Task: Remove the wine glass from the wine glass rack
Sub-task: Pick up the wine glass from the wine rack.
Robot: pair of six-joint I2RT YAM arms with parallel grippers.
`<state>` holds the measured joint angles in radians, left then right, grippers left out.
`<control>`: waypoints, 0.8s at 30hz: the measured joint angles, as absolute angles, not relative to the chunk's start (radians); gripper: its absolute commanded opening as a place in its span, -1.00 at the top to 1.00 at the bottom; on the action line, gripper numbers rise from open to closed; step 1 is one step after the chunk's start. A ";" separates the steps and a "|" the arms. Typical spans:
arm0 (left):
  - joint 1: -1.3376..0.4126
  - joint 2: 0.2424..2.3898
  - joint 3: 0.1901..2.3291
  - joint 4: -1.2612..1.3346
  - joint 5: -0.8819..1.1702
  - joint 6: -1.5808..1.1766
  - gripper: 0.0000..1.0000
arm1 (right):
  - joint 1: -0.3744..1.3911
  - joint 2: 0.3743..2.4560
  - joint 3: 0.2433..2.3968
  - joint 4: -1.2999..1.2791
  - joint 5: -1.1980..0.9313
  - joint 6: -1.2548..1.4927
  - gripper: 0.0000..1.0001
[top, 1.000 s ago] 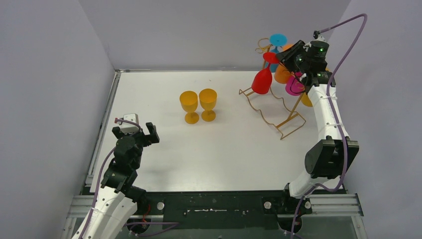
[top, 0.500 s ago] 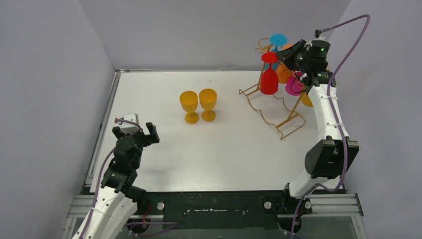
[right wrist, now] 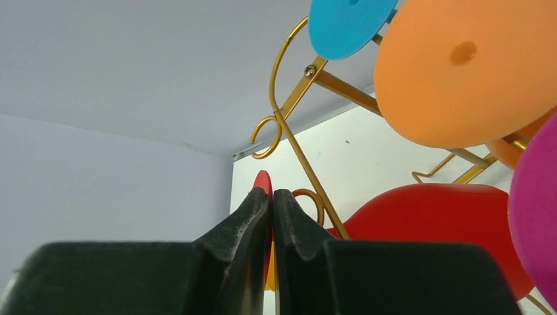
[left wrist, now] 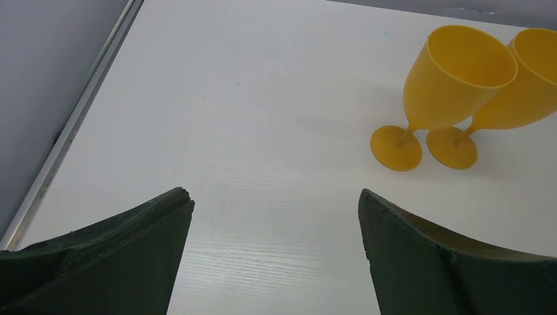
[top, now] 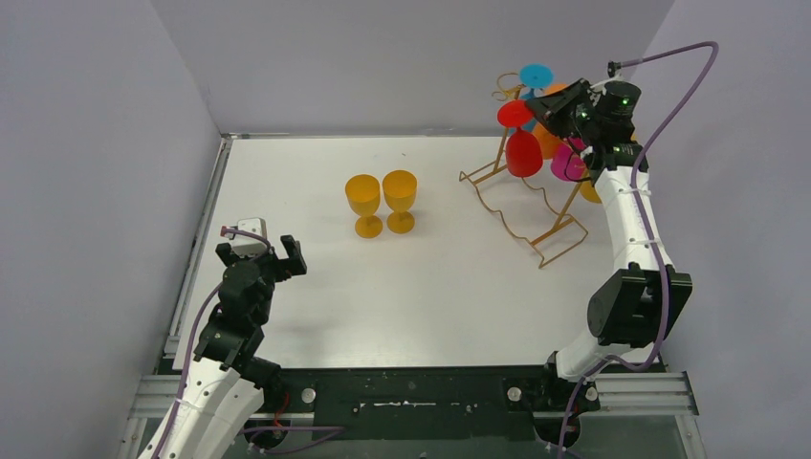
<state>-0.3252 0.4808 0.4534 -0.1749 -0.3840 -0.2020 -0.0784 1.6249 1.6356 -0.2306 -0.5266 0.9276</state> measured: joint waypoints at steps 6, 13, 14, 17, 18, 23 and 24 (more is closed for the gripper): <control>-0.326 0.481 0.453 -0.175 -0.384 -0.202 -0.90 | -0.078 1.625 1.635 -0.216 -0.577 0.955 1.00; -0.325 0.481 0.453 -0.175 -0.384 -0.202 -0.90 | -0.078 1.625 1.635 -0.210 -0.630 0.954 1.00; -0.325 0.481 0.453 -0.175 -0.383 -0.202 -0.90 | -0.078 1.625 1.635 -0.210 -0.639 0.952 1.00; -0.325 0.480 0.453 -0.175 -0.381 -0.202 -0.90 | -0.074 1.623 1.635 -0.210 -0.661 0.934 1.00; -0.325 0.480 0.453 -0.175 -0.380 -0.202 -0.90 | -0.069 1.620 1.635 -0.211 -0.669 0.923 1.00; -0.325 0.481 0.453 -0.175 -0.359 -0.200 -0.90 | -0.051 1.586 1.622 -0.204 -0.712 0.890 1.00; -0.325 0.481 0.453 -0.176 -0.353 -0.199 -0.90 | -0.048 1.575 1.612 -0.195 -0.727 0.889 1.00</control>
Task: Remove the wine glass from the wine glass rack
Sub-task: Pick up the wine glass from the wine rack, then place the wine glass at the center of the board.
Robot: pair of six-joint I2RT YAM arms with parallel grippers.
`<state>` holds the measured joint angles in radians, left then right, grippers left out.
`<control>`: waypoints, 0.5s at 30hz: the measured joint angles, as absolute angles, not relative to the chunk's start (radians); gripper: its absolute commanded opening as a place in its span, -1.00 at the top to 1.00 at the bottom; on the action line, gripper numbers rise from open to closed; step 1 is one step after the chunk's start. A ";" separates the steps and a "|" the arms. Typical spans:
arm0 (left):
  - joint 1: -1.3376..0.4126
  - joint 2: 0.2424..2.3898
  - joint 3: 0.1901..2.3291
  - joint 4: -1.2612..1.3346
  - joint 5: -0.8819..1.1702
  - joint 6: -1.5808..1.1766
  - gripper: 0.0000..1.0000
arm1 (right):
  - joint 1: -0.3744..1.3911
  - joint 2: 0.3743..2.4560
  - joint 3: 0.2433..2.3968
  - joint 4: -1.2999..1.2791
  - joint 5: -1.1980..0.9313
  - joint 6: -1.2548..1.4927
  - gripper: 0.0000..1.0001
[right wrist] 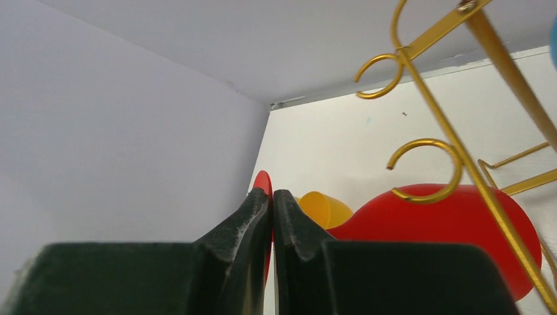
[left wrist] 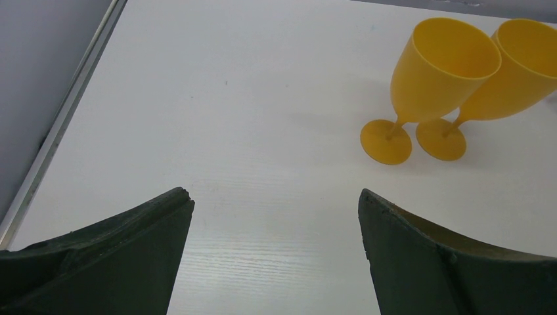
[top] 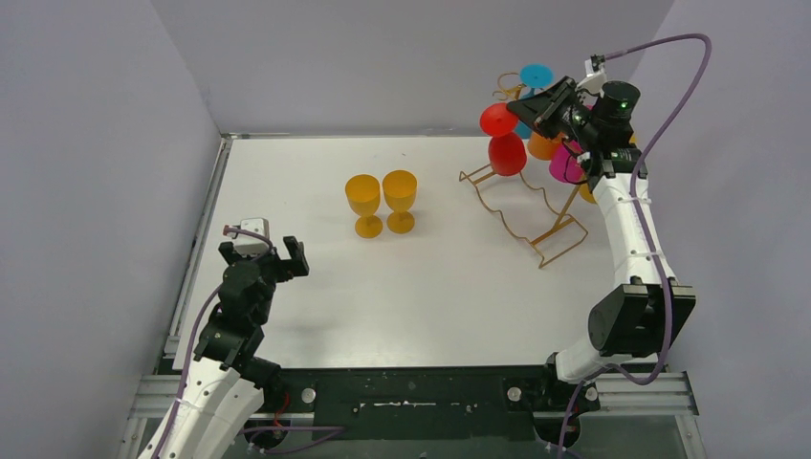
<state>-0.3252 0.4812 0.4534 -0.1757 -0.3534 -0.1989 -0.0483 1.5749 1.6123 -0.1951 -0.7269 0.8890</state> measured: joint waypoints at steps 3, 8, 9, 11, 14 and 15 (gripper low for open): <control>-0.325 0.485 0.455 -0.177 -0.331 -0.197 -0.90 | -0.036 1.556 1.605 -0.180 -0.770 0.876 1.00; -0.325 0.492 0.461 -0.183 -0.275 -0.197 -0.91 | 0.005 1.552 1.605 -0.191 -0.810 0.819 1.00; -0.325 0.494 0.463 -0.183 -0.262 -0.197 -0.91 | 0.016 1.551 1.605 -0.196 -0.813 0.807 1.00; -0.325 0.505 0.471 -0.183 -0.218 -0.197 -0.91 | 0.054 1.547 1.605 -0.218 -0.817 0.770 1.00; -0.325 0.525 0.488 -0.181 -0.147 -0.195 -0.92 | 0.115 1.536 1.605 -0.257 -0.818 0.712 1.00; -0.325 0.529 0.491 -0.179 -0.116 -0.192 -0.92 | 0.136 1.528 1.604 -0.270 -0.815 0.690 1.00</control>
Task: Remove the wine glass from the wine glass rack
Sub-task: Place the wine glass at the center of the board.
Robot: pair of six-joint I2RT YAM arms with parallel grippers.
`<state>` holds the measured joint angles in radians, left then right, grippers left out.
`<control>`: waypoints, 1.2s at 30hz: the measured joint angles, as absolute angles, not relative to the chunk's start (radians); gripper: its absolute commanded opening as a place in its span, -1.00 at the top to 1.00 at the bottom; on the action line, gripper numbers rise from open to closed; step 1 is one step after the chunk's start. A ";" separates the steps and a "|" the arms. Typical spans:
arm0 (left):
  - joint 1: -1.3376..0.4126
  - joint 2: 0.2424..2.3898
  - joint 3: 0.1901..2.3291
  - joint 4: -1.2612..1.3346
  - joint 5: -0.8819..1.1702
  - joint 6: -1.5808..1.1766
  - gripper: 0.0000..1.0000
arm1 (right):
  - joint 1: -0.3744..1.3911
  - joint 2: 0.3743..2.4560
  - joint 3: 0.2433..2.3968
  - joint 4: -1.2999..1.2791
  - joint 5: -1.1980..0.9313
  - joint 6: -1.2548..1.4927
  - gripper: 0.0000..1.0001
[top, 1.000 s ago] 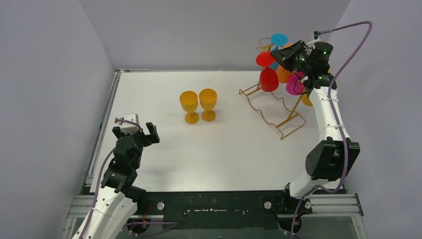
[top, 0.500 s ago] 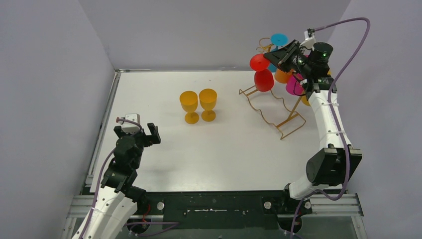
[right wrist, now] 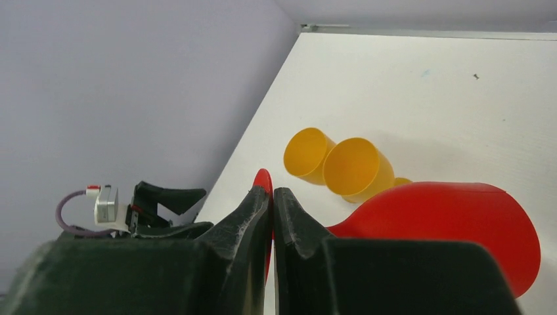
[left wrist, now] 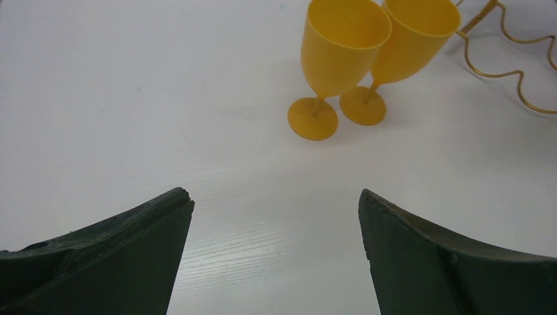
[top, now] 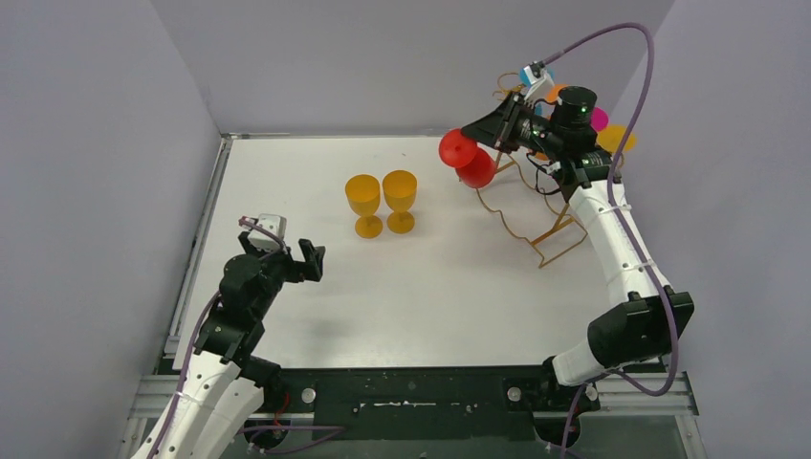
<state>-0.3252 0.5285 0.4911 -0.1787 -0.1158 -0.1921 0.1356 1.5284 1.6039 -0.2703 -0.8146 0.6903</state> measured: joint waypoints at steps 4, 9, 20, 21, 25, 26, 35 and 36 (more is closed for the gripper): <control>-0.325 0.533 0.493 -0.157 0.031 -0.192 -0.93 | 0.197 1.468 1.565 -0.301 -0.800 0.618 1.00; -0.325 0.589 0.510 -0.025 0.262 -0.287 -0.88 | 0.225 1.385 1.502 -0.313 -0.797 0.553 1.00; -0.389 0.831 0.584 0.315 0.643 -0.583 -0.77 | 0.414 1.321 1.325 -0.278 -0.774 0.482 1.00; -0.402 0.837 0.584 0.343 0.657 -0.601 -0.75 | 0.431 1.317 1.312 -0.277 -0.772 0.479 1.00; -0.464 0.873 0.585 0.425 0.694 -0.651 -0.70 | 0.479 1.307 1.287 -0.261 -0.767 0.467 1.00; -0.477 0.881 0.585 0.435 0.697 -0.657 -0.68 | 0.486 1.306 1.285 -0.258 -0.767 0.464 1.00; -0.568 0.947 0.584 0.553 0.701 -0.730 -0.45 | 0.562 1.295 1.254 -0.216 -0.775 0.461 1.00; -0.568 0.949 0.584 0.563 0.701 -0.736 -0.45 | 0.571 1.294 1.251 -0.216 -0.775 0.461 1.00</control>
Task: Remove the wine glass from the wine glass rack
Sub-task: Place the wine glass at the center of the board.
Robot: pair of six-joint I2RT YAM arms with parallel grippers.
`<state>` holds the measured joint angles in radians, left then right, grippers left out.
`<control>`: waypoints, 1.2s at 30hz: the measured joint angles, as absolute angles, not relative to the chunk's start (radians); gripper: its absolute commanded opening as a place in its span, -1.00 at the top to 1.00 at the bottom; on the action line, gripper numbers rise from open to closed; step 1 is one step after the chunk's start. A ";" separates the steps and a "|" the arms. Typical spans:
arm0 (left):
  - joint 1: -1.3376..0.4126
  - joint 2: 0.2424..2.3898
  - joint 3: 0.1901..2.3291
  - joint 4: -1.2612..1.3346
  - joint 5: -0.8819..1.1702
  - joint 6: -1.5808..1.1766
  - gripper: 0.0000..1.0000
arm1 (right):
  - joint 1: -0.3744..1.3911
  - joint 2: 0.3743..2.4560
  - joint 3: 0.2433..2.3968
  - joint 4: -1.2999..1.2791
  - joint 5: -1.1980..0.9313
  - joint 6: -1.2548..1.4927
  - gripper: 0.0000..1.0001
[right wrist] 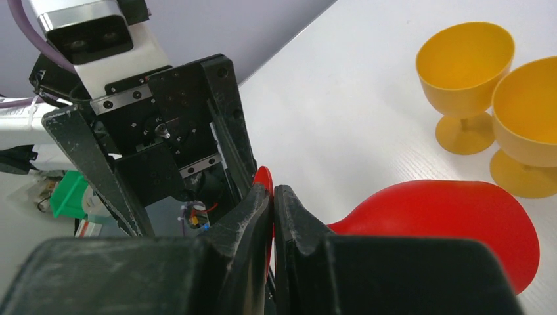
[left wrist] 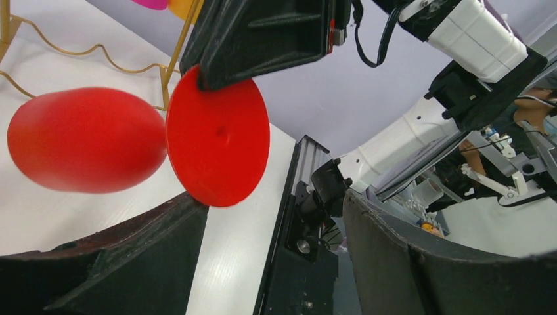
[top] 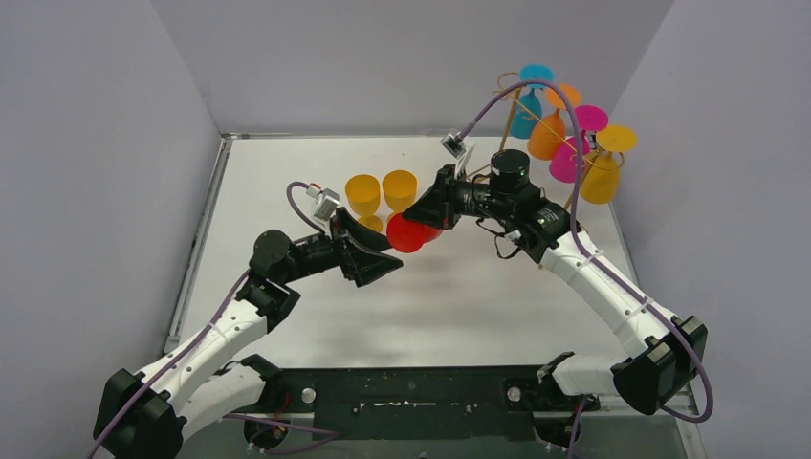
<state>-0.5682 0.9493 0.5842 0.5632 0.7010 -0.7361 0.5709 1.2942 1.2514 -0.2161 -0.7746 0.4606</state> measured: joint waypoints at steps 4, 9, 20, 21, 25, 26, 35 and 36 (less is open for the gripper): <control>-0.568 0.957 0.582 0.598 0.700 -0.758 -0.41 | 0.596 1.294 1.240 -0.198 -0.775 0.463 1.00; -0.568 0.958 0.573 0.609 0.699 -0.772 -0.07 | 0.616 1.293 1.222 -0.171 -0.776 0.471 1.00; -0.567 0.957 0.566 0.553 0.697 -0.756 0.96 | 0.630 1.273 1.172 -0.096 -0.834 0.496 0.84; -0.567 0.956 0.566 0.549 0.695 -0.756 1.00 | 0.630 1.271 1.172 -0.096 -0.842 0.489 0.79; -0.567 0.953 0.566 0.535 0.693 -0.752 1.00 | 0.630 1.261 1.189 -0.149 -0.862 0.430 0.50; -0.568 0.952 0.566 0.535 0.693 -0.748 1.00 | 0.630 1.260 1.197 -0.174 -0.862 0.413 0.45; -0.569 0.940 0.566 0.530 0.694 -0.720 1.00 | 0.632 1.251 1.206 -0.339 -0.864 0.310 0.92; -0.569 0.940 0.566 0.530 0.698 -0.721 0.97 | 0.635 1.247 1.206 -0.341 -0.865 0.305 0.96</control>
